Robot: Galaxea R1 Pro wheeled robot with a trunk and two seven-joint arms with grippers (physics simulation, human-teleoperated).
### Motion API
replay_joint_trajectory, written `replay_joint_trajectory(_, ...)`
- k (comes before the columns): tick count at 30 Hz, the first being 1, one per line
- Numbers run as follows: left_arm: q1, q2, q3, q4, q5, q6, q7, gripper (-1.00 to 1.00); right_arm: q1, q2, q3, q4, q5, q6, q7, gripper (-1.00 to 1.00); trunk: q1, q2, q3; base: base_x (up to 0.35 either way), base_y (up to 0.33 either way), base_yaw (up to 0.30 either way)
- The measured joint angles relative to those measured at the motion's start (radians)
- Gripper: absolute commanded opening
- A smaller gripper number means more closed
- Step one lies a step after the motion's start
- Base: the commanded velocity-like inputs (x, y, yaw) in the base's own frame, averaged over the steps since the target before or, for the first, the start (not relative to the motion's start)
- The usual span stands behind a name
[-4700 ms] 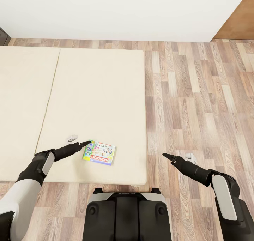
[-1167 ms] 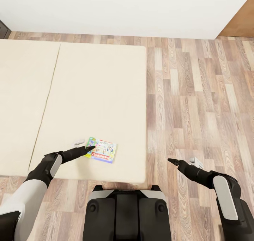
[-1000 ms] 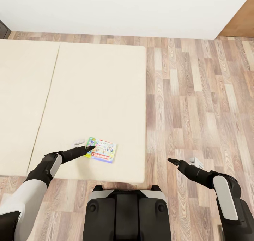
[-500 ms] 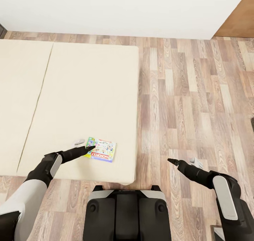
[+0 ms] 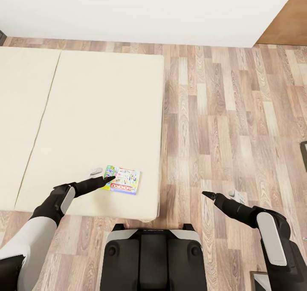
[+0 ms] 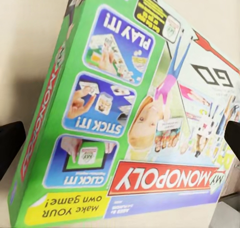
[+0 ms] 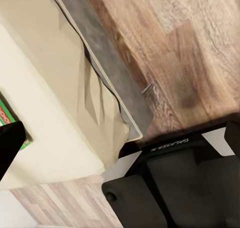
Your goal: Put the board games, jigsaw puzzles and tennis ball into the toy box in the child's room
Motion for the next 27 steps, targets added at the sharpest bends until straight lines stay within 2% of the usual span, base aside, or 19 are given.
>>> replay_joint_trajectory(16,0.000,-0.001,-0.002,0.000,0.000,0.000,0.001,1.00,0.000,-0.004,-0.003,0.000,-0.008,0.002,0.000,1.00,0.000,0.000,0.000,0.000,-0.009,0.000)
replay_joint_trajectory(27,0.000,-0.001,-0.002,0.000,0.000,0.000,0.000,1.00,0.000,-0.004,-0.003,0.000,-0.008,0.003,0.000,1.00,0.000,0.000,0.000,0.000,-0.151,0.000)
